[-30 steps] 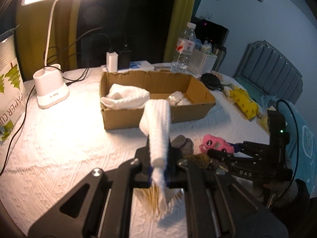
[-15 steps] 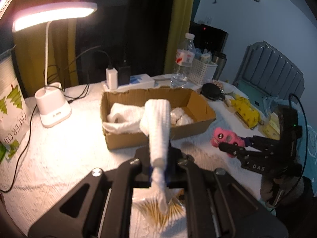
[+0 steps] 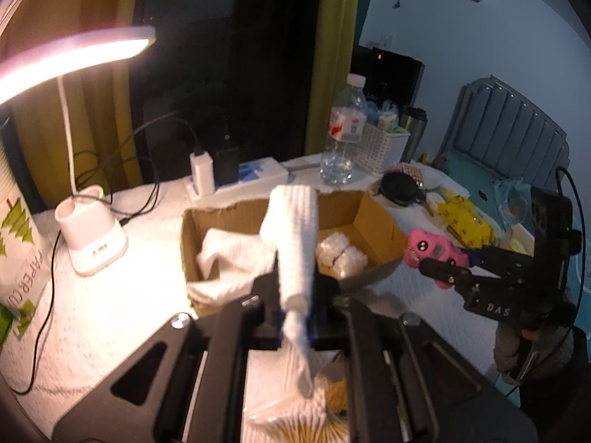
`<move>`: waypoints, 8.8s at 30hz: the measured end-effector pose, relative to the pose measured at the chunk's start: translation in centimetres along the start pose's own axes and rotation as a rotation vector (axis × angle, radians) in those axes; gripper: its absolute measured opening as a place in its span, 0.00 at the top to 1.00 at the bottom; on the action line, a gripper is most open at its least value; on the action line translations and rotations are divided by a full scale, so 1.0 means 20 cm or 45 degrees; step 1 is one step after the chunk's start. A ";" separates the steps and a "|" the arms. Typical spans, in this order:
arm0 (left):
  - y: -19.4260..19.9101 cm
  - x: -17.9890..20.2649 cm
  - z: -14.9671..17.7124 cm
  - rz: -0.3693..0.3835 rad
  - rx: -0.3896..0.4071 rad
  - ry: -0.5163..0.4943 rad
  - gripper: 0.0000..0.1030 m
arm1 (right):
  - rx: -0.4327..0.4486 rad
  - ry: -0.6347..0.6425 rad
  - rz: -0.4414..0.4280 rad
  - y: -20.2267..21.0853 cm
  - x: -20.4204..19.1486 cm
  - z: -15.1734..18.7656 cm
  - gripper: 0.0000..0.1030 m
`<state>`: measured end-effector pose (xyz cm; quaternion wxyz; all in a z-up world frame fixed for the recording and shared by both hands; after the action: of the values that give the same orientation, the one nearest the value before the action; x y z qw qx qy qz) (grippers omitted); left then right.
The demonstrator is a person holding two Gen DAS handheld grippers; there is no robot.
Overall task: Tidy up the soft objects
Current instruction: 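Carry the white cloth with the left tool while the right tool grasps the pink plush toy, then lower the white cloth into the box with the left tool while the right tool drops the pink plush in, then grasp the brown fuzzy scrubber with the right tool while the left tool moves to the cotton swab bag, then grasp the clear bag of cotton swabs with the left tool, then carry the cotton swab bag into the box with the left tool while the right tool drops the scrubber in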
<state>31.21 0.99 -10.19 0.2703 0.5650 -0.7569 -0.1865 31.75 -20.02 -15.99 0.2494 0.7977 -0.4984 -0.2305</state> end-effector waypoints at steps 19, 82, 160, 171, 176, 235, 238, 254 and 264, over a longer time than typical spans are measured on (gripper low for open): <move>-0.44 0.00 -0.02 0.058 -0.063 0.041 0.92 | 0.029 0.028 0.035 -0.24 0.09 -0.18 0.58; 0.08 -0.10 0.46 -0.027 -0.044 0.153 0.28 | 0.019 0.125 -0.072 0.12 -0.40 0.23 0.36; 0.01 -0.03 0.75 -0.164 -0.203 0.156 0.58 | -0.112 -0.048 0.022 -0.03 0.04 0.45 0.68; 0.13 -0.06 0.71 -0.122 -0.107 0.161 0.58 | -0.096 0.014 0.055 0.03 -0.06 0.40 0.68; 0.17 -0.08 0.68 -0.102 -0.074 0.169 0.58 | -0.096 0.030 0.064 0.05 -0.09 0.38 0.68; -0.07 -0.11 -0.12 -0.053 0.096 0.037 0.58 | 0.136 0.042 0.005 0.02 0.01 -0.20 0.68; -0.10 -0.12 -0.15 -0.047 0.111 0.048 0.58 | 0.136 0.042 0.006 -0.01 0.03 -0.23 0.68; -0.47 -0.06 -0.14 0.000 0.020 0.075 0.58 | 0.097 0.042 -0.074 -0.27 0.03 -0.32 0.68; -0.69 -0.14 0.02 -0.038 -0.157 0.129 0.57 | -0.011 0.065 -0.075 -0.50 0.02 -0.25 0.68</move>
<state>42.02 -0.33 -19.17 0.3398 0.5671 -0.7209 -0.2079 41.77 -15.79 -18.41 0.2585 0.8165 -0.4672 -0.2196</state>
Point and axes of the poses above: each gripper's, at about its wrist camera, not at the fingertips, and y roughly against the way its jaws point, x to its right, z to its underside, the point moved 9 cm from there along -y, roughly the way its jaws point, and after that the axes turned 4 degrees about z, right-handed, at the moved point
